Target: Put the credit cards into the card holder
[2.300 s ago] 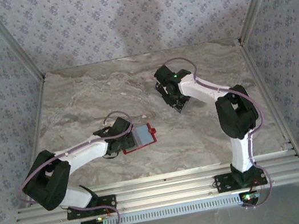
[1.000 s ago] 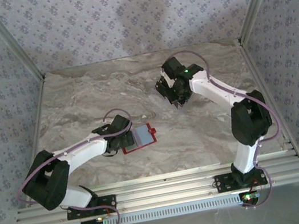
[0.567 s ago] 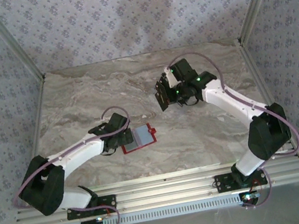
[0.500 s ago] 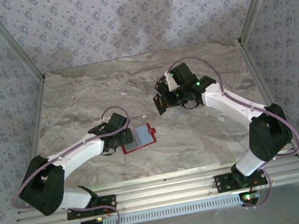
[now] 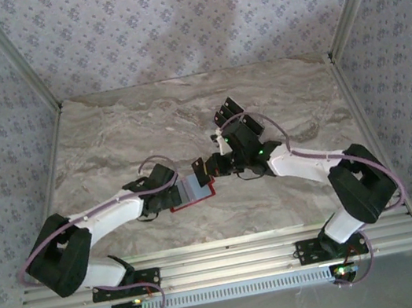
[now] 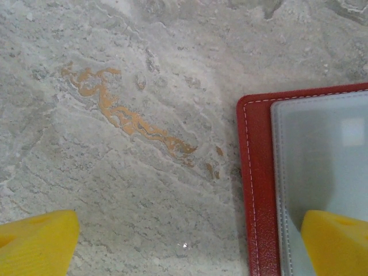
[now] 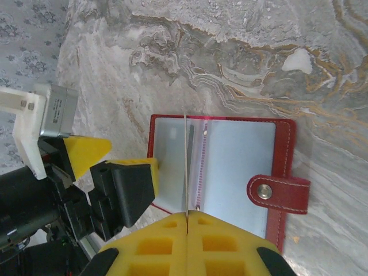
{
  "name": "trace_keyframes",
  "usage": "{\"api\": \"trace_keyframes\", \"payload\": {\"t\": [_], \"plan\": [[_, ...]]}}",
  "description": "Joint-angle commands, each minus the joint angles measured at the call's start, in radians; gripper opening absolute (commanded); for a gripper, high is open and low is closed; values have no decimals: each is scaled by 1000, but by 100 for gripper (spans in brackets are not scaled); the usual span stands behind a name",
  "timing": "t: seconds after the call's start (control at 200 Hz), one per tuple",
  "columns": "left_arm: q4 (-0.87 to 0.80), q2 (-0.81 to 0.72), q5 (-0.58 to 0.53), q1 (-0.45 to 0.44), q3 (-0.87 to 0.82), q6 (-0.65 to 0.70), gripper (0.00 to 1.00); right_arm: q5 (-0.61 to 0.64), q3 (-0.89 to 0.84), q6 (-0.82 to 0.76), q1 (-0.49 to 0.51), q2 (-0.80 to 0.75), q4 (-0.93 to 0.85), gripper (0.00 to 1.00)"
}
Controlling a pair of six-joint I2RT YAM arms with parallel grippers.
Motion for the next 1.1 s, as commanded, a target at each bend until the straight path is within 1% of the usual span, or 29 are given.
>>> {"api": "trace_keyframes", "payload": {"t": [0.0,0.16,0.445,1.094], "plan": [[-28,-16,-8,-2,-30,-26,99,-17,-30,67,19,45,152,0],[-39,-34,-14,-3,-44,-35,99,-21,-43,74,43,90,224,0],[-57,-67,-25,-2,-55,-46,98,-39,-52,87,52,150,300,0],[-57,-57,-25,-2,-65,-42,97,-123,-39,76,54,260,378,0]]}}
